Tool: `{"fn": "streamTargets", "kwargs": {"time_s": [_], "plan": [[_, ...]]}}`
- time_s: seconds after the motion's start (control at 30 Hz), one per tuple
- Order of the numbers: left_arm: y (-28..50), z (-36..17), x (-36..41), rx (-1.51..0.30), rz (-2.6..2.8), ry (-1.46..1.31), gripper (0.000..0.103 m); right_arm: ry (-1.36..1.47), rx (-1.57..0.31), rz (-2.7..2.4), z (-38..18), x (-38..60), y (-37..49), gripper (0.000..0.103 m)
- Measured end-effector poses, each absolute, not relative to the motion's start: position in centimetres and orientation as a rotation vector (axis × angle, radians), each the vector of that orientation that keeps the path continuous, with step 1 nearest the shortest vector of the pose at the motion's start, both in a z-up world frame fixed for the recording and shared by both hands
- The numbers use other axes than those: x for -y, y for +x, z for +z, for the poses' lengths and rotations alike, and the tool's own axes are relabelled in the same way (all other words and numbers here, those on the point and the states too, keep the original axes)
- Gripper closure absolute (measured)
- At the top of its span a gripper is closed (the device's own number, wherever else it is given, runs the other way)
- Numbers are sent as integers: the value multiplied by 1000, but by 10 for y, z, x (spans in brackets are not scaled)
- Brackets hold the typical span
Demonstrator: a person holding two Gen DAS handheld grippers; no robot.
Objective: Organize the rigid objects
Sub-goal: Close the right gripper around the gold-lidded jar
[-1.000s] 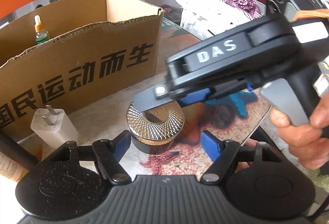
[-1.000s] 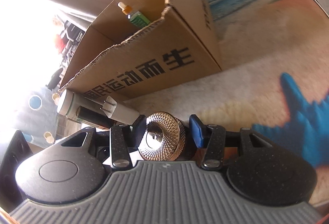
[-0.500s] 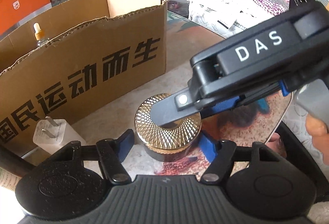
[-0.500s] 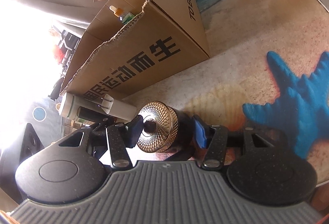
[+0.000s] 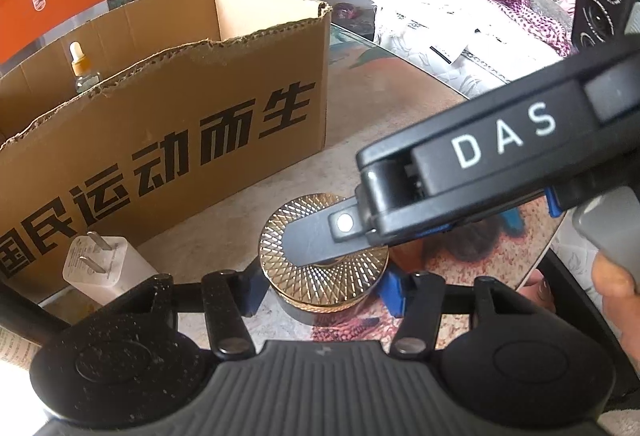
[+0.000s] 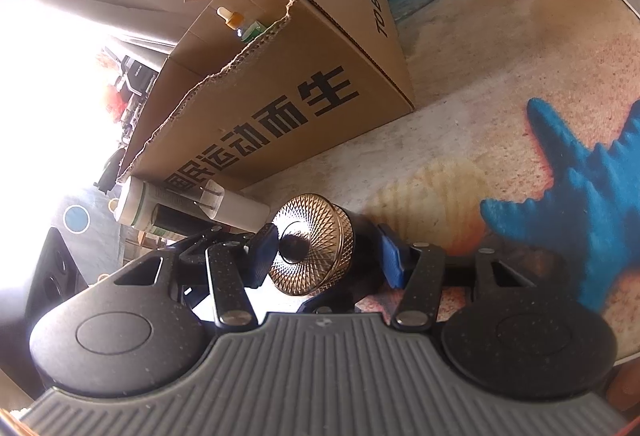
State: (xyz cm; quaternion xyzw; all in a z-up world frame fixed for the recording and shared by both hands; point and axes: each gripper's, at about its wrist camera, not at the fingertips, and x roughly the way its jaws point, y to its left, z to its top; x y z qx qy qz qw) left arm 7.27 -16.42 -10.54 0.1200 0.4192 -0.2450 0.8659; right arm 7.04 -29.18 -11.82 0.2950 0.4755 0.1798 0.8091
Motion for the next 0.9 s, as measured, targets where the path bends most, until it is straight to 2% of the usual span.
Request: {"fn": "streamTargets", "kwargs": {"time_s": [0.9], "plan": [[68,-93,153,-868,-495,213,46,593,-988,398,-103,288,63,51]]}}
